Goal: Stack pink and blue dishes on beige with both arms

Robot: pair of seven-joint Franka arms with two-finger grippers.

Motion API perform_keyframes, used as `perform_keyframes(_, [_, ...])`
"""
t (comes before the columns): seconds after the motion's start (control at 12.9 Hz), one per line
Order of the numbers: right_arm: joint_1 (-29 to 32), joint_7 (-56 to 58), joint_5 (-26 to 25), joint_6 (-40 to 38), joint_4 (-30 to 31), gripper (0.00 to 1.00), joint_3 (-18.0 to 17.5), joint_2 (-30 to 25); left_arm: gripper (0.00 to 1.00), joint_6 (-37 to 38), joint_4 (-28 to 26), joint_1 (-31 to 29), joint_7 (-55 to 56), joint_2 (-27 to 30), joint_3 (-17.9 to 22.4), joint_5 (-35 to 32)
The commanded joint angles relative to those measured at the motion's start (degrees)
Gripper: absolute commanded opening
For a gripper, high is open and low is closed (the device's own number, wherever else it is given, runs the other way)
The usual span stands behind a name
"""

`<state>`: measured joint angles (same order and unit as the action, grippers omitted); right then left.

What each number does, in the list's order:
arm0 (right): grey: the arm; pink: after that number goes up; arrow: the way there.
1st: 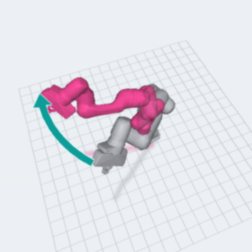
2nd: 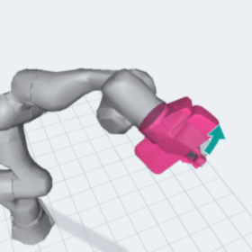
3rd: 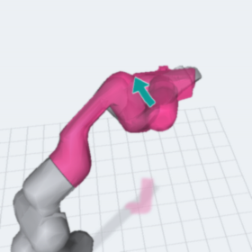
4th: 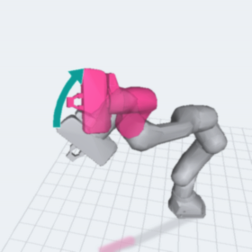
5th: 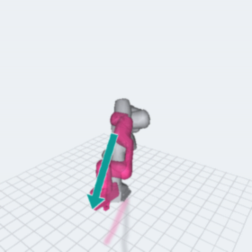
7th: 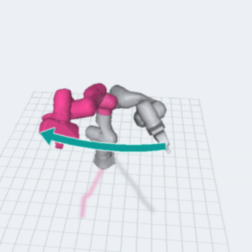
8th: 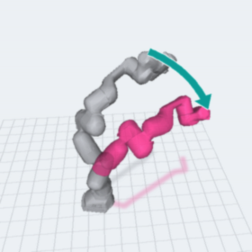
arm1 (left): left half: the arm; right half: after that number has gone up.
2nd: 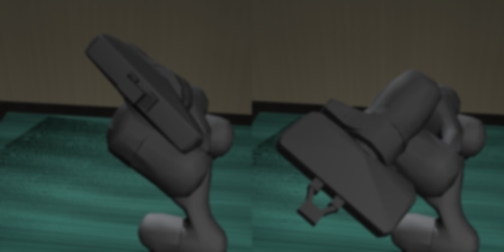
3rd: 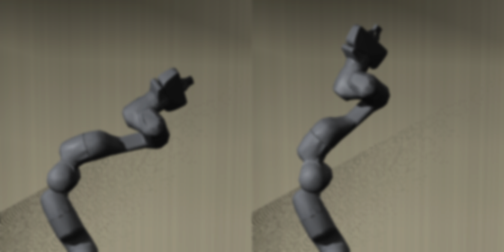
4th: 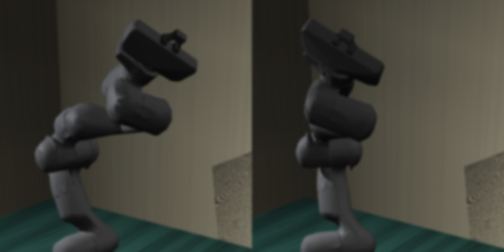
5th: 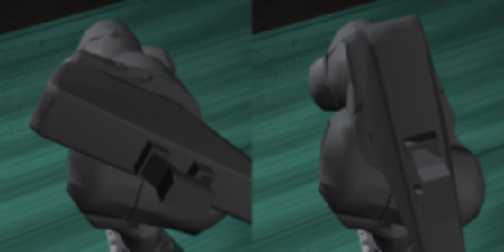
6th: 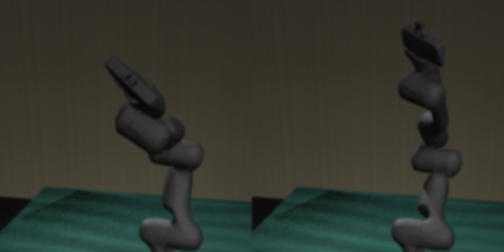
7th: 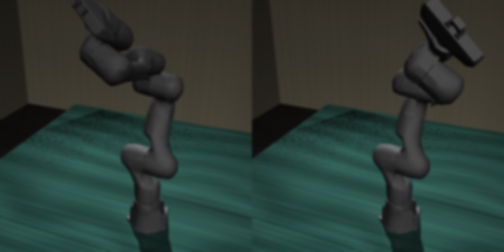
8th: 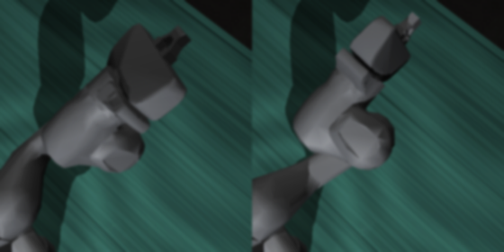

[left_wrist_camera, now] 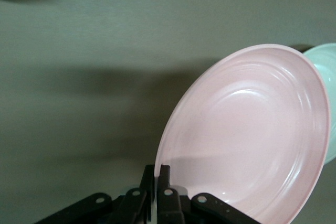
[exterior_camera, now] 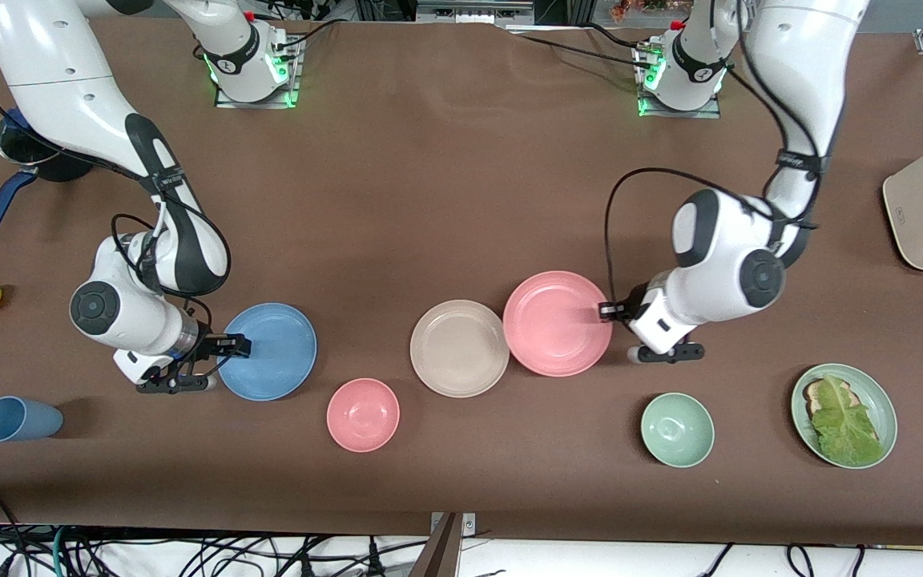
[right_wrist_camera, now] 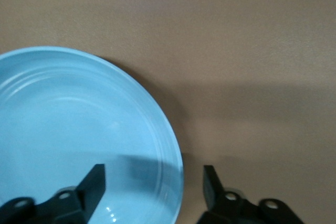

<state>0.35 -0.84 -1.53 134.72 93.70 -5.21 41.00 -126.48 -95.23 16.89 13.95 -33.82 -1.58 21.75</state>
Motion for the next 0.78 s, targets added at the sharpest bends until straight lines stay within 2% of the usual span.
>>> perform_keyframes(0.0, [0.80, 1.54, -0.50, 1.07, 1.13, 0.32, -0.59, -0.40, 0.00, -2.71, 5.84, 5.24, 8.70, -5.98, 1.05, 1.54])
perform_keyframes(0.08, [0.80, 1.54, -0.50, 1.16, 1.40, 0.27, -0.59, -0.40, 0.00, -4.12, 5.85, 6.12, 10.55, -6.43, 0.97, 1.72])
perform_keyframes(0.16, [0.80, 1.54, -0.41, 1.16, 1.49, 0.26, -0.59, -0.40, 0.00, -4.57, 6.02, 7.00, 12.48, -6.52, 1.05, 1.72])
perform_keyframes(0.23, [0.80, 1.54, -0.41, 1.16, 1.49, 0.22, -0.59, -0.40, 0.00, -4.57, 6.81, 7.53, 14.24, -6.61, 0.97, 1.72])
perform_keyframes(0.47, [0.80, 1.54, -0.41, 1.07, 1.49, 0.00, -0.59, -0.40, 0.00, -4.57, 8.56, 9.99, 19.25, -7.39, 0.97, 1.72])
perform_keyframes(0.7, [1.14, 5.03, -0.41, 0.72, 0.70, 0.00, -0.59, -0.83, 0.00, -4.57, 11.46, 12.63, 25.67, -8.97, 1.14, 1.46])
